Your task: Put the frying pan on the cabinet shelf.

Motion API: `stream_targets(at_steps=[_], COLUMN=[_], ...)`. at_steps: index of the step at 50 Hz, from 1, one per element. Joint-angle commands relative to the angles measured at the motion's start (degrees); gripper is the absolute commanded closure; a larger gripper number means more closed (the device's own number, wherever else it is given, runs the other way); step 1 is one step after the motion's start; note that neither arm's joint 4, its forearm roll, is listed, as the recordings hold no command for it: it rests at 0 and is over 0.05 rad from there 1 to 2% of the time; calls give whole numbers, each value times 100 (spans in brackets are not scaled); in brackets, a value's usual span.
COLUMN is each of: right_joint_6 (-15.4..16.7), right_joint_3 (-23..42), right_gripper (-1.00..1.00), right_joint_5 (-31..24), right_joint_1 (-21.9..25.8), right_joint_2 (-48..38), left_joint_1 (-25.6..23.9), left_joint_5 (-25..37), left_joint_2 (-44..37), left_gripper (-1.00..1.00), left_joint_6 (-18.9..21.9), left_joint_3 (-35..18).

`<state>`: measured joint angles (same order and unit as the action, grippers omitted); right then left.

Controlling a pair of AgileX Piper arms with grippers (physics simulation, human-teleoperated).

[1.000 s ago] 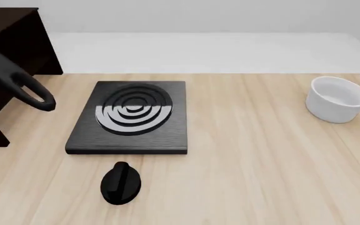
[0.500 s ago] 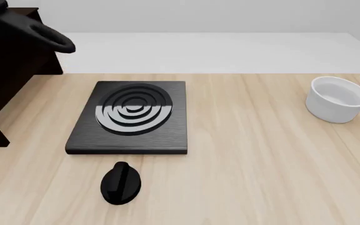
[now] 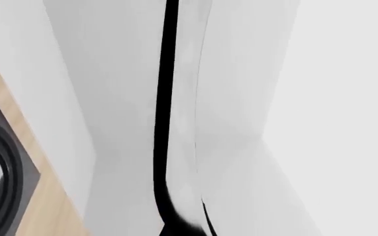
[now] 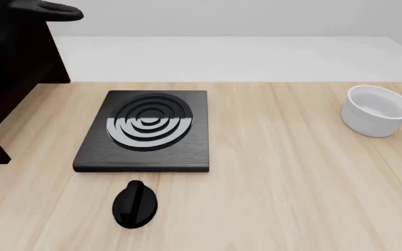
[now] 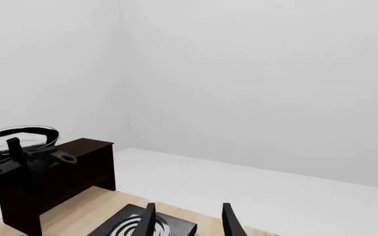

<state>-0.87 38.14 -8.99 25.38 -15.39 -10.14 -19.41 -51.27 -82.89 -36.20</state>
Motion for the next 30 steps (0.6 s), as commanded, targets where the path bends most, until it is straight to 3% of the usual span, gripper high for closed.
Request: stream_targets(at_steps=[1, 12, 20, 30], right_joint_6=[-50, -218, -206, -243], right_joint_3=[-203, -295, -314, -255], right_gripper=[-100, -100, -100, -100], right_joint_5=[100, 68, 40, -35], right_joint_1=[-26, -303, -383, -564], right_joint_2=[-2, 246, 330, 476], left_joint_1=[169, 275, 543, 704], left_joint_5=[-558, -592, -339, -335], left_joint_2=[-642, -1224, -1785, -2304], left_gripper=[100, 100, 100, 100], left_joint_6=[-321, -323, -47, -218], left_joint_3=[-385, -905, -1644, -2071])
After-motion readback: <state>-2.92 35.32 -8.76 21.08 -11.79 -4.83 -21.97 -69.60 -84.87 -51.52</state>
